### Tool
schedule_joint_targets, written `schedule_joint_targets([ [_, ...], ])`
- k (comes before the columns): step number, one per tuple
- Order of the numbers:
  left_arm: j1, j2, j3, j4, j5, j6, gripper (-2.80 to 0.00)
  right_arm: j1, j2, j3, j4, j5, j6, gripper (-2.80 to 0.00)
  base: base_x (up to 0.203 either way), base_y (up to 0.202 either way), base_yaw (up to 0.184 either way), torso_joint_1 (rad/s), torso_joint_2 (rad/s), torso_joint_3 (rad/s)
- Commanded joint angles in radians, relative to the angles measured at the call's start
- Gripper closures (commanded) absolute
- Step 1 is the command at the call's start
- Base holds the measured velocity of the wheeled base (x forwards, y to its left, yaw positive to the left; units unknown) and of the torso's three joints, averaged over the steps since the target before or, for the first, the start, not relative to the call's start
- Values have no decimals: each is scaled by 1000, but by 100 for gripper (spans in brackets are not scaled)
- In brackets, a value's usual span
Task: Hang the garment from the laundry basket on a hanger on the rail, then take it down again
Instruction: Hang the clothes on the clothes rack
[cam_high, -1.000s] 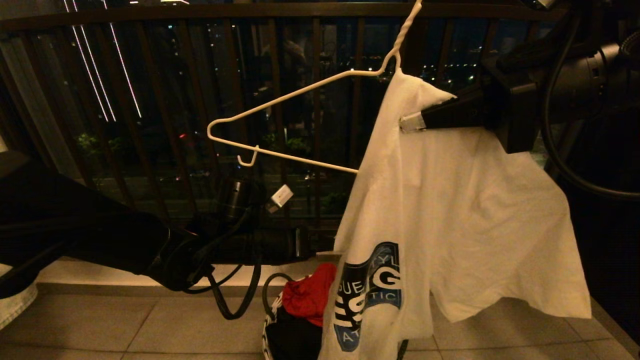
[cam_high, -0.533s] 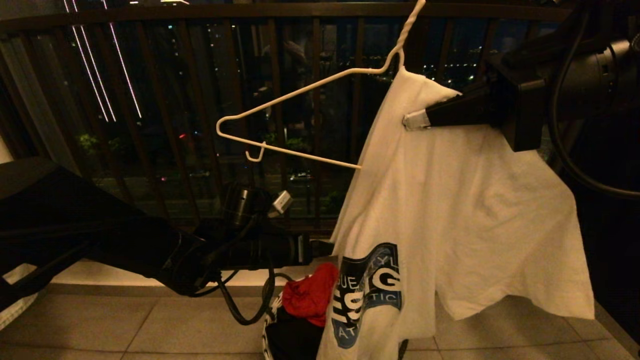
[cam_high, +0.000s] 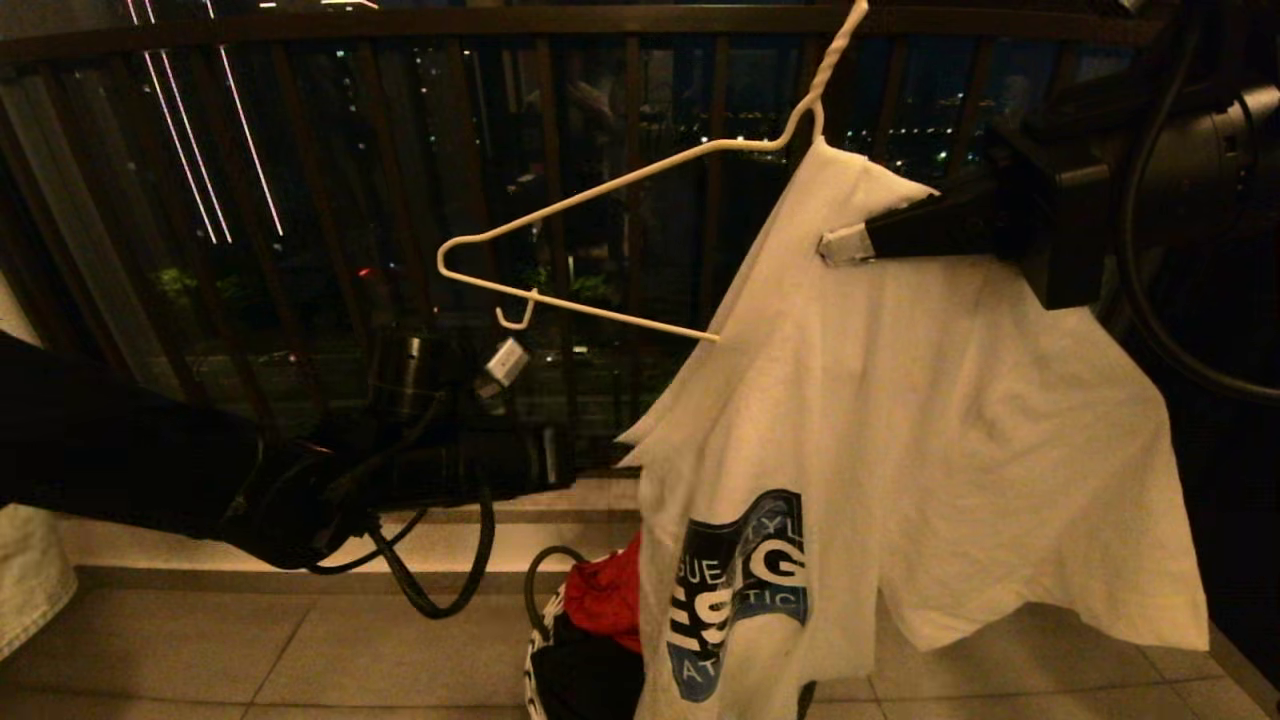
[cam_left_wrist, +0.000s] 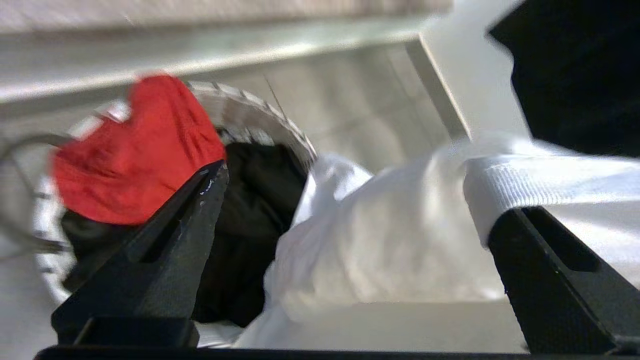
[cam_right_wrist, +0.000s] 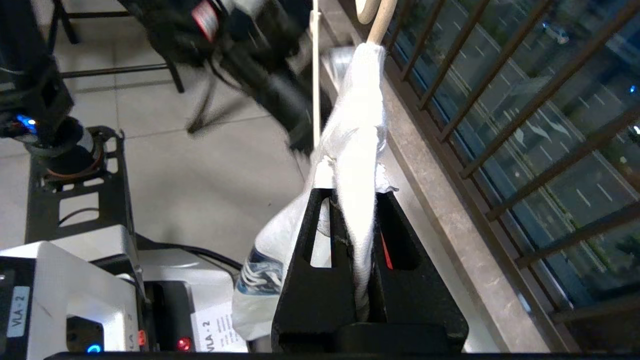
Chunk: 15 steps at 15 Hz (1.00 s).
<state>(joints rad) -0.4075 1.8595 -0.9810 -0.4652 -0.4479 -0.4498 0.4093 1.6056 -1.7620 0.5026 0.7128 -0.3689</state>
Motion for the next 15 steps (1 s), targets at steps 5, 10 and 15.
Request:
schedule_joint_targets([
  [5,39,-109,-1,88,-3,-3,0,-6,-10,5,6,1,-1,0,0,0,0,0,0,0],
  [10,56,-148,-17,104,-1,-3,0,-6,-14,31,8,-2,-1,0,0,0,0,0,0,0],
  [15,150,-262,-177,444,2,55,0,-60,-20,72,5,-7,-7,0,0,0,0,0,0,0],
])
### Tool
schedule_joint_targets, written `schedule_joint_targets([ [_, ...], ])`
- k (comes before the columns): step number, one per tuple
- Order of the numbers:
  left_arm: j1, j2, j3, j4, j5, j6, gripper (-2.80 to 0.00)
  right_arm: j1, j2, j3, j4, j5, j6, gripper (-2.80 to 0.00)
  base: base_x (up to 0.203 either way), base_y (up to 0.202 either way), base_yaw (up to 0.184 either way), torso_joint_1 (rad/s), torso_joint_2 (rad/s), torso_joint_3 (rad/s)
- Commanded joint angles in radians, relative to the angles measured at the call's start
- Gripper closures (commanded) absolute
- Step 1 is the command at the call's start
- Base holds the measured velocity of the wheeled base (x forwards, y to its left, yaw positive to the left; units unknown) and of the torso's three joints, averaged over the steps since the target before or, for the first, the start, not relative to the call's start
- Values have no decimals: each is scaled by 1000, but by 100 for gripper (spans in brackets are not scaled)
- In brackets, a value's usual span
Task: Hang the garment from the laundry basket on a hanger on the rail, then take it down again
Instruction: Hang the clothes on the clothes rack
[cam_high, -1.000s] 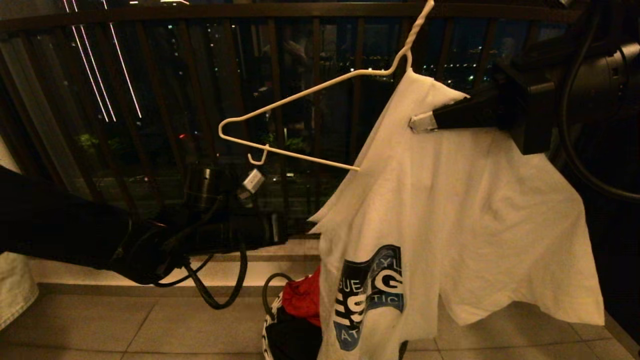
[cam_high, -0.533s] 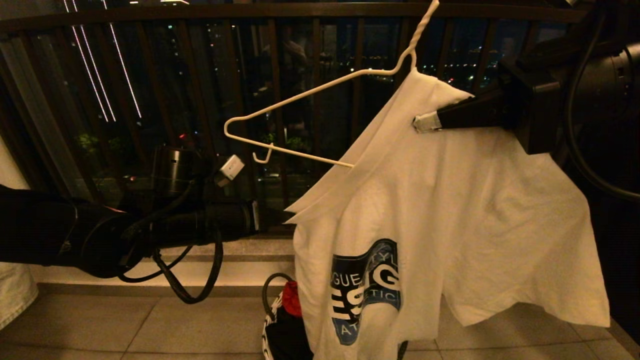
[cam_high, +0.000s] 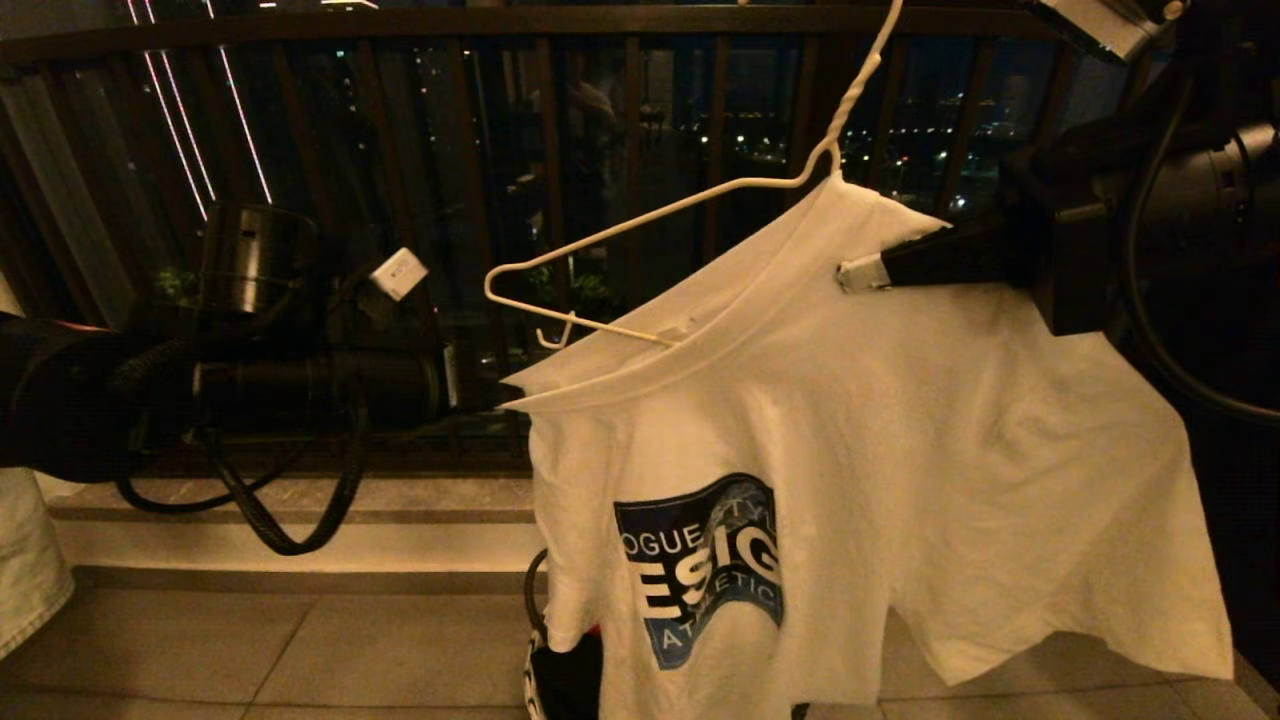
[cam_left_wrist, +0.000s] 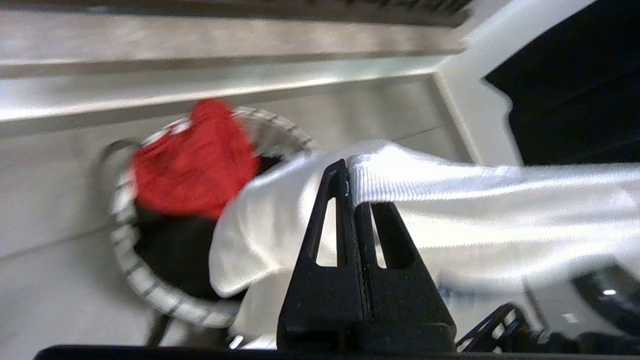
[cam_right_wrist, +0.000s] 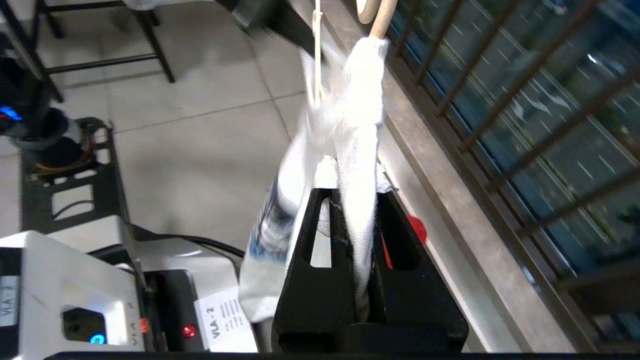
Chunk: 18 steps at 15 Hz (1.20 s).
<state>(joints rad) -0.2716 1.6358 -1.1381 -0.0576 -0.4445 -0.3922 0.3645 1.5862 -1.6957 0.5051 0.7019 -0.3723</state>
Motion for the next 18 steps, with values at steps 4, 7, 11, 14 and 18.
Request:
schedule_joint_targets([
  [4,71,-79,-47,79,0,22,0,-33,-10,38,3,4,-8,0,0,0,0,0,0,0],
  [7,96,-87,-149,178,0,30,0,-33,-18,67,1,5,-34,0,0,0,0,0,0,0],
  [11,103,-85,-329,309,0,40,0,-32,-1,80,3,4,-37,0,0,0,0,0,0,0],
  [14,75,-54,-542,496,0,41,0,-27,38,73,-1,-17,-42,0,0,0,0,0,0,0],
  [18,-83,52,-797,724,140,49,0,-5,74,49,-16,-41,-38,0,0,0,0,0,0,0],
])
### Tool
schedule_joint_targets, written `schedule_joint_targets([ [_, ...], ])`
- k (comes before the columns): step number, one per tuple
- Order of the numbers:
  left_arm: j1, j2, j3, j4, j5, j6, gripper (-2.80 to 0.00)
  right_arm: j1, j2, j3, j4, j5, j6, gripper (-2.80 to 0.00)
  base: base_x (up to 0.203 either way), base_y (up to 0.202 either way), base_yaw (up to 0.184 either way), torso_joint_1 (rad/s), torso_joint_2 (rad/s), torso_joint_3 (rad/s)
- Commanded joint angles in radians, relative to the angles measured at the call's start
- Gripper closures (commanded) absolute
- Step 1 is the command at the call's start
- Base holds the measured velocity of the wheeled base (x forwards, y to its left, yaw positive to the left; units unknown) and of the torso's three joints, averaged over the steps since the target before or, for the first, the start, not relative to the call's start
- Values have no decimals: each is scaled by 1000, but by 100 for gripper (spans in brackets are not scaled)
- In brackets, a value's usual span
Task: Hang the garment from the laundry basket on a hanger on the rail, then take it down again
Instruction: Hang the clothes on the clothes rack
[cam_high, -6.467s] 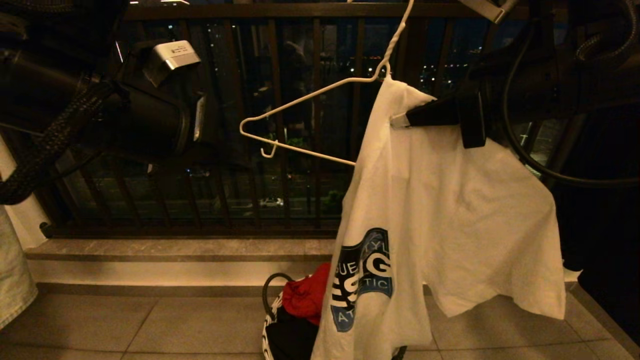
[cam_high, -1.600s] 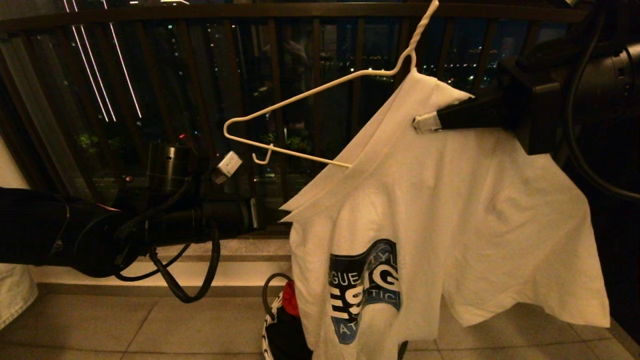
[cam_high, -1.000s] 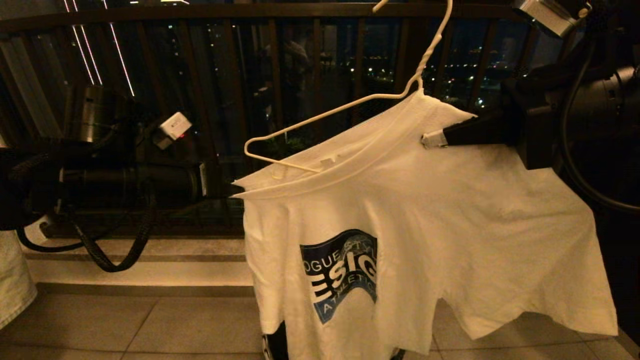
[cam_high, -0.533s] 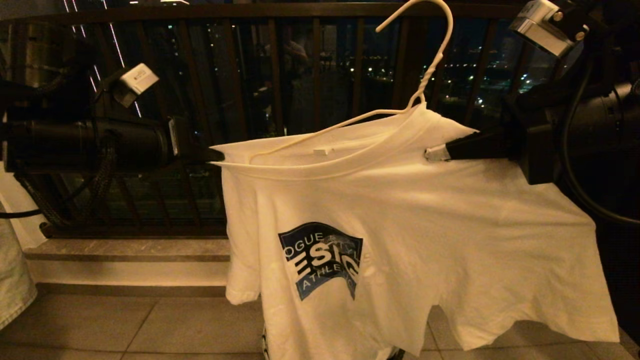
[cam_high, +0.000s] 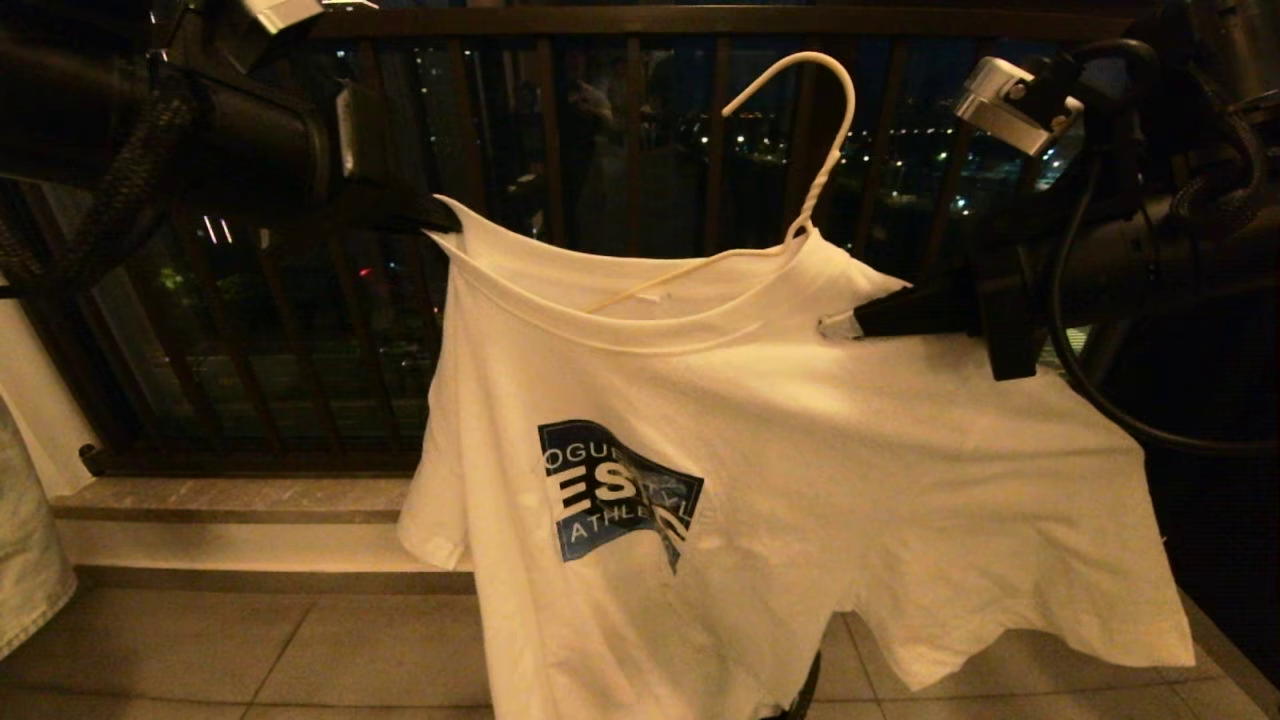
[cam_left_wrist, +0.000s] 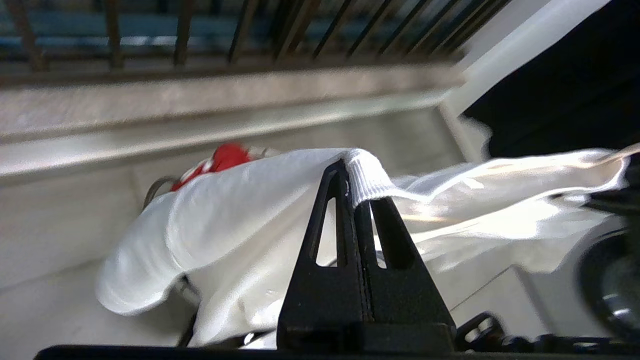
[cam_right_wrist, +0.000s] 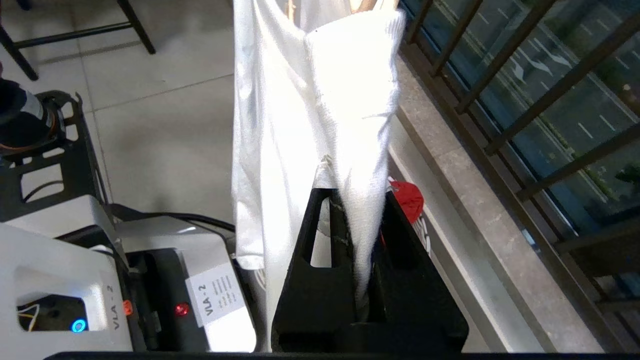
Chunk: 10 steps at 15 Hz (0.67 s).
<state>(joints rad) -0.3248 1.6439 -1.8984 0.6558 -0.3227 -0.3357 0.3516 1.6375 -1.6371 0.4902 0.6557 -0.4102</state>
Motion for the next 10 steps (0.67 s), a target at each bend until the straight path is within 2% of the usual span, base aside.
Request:
schedule_joint_targets([
  [1,-75,67,-40,15,92,11,0,10,22,-10,-5,11,8,0,0,0,0,0,0,0],
  [2,-102,79,-42,-5,125,23,0,10,26,1,-19,17,10,0,0,0,0,0,0,0],
  [4,-125,80,-42,-73,130,26,0,25,29,53,-65,58,10,0,0,0,0,0,0,0],
  [7,-165,82,-42,-113,131,29,0,55,68,84,-177,70,21,0,0,0,0,0,0,0],
  [9,-201,82,-42,-133,133,39,0,55,71,150,-296,119,70,0,0,0,0,0,0,0],
  [10,-226,83,-42,-149,140,44,0,55,72,213,-407,139,98,0,0,0,0,0,0,0],
])
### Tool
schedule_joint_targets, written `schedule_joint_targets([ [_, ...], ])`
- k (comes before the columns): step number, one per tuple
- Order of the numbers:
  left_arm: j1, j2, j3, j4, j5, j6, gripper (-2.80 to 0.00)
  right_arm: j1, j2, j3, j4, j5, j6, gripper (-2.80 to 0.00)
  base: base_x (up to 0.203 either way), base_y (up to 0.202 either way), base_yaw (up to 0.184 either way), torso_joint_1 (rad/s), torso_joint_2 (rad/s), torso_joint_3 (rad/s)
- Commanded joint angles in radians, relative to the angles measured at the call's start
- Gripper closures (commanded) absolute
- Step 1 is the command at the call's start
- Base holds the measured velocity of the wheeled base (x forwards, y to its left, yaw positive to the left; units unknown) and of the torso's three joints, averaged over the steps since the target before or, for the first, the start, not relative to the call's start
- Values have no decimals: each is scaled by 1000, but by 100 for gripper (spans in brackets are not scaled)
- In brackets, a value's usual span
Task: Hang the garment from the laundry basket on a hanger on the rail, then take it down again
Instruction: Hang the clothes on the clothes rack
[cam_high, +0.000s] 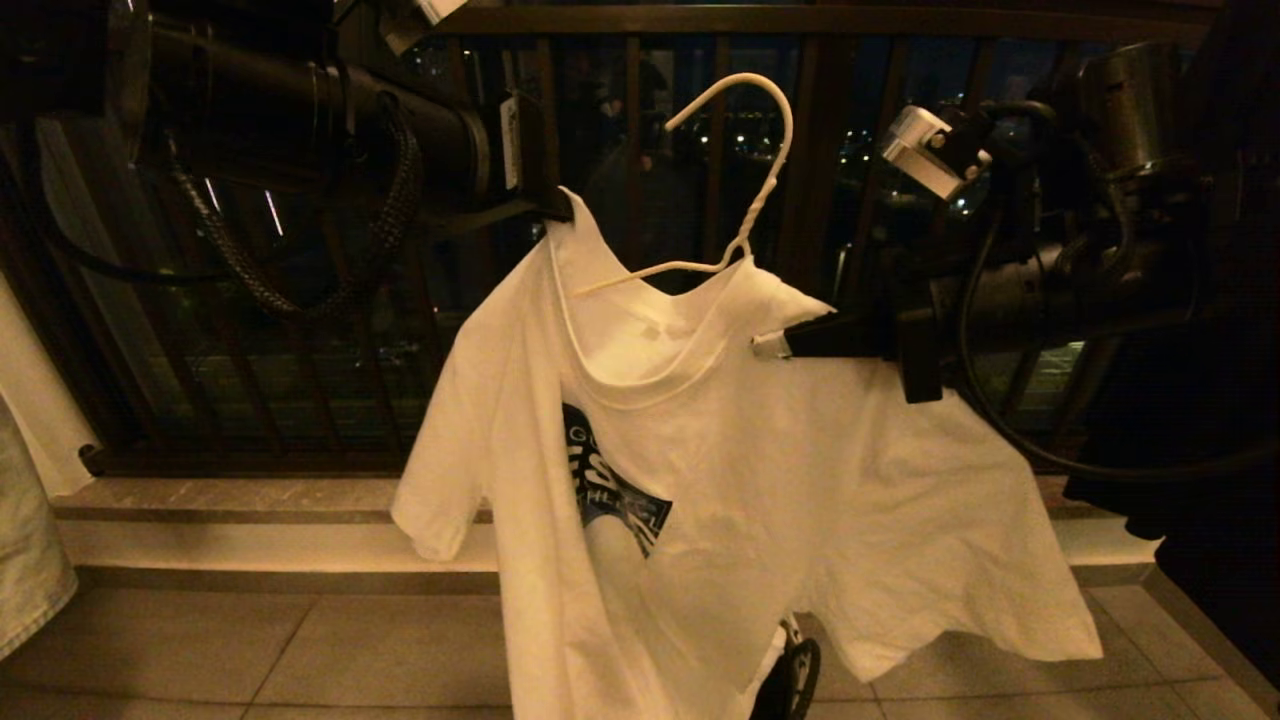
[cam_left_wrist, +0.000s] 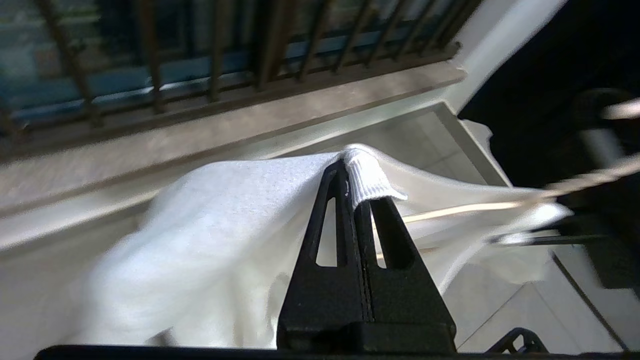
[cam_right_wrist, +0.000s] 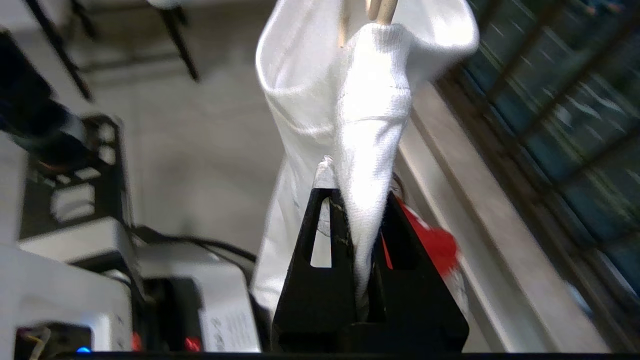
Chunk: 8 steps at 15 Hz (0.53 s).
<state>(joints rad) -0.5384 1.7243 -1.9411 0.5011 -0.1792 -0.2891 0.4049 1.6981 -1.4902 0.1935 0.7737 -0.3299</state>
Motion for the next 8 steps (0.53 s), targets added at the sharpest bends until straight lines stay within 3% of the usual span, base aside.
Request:
schedule_joint_targets([
  [1,-33,6,1,-8,3,-2,0,1,11,138,-250,32,63,0,0,0,0,0,0,0],
  [4,-102,8,2,-10,4,-19,0,1,11,258,-526,56,213,0,0,0,0,0,0,0],
  [6,-147,6,3,-5,28,-28,0,2,11,288,-574,59,242,0,0,0,0,0,0,0],
  [8,-178,9,10,-5,112,-44,0,1,-18,293,-580,58,255,0,0,0,0,0,0,0],
])
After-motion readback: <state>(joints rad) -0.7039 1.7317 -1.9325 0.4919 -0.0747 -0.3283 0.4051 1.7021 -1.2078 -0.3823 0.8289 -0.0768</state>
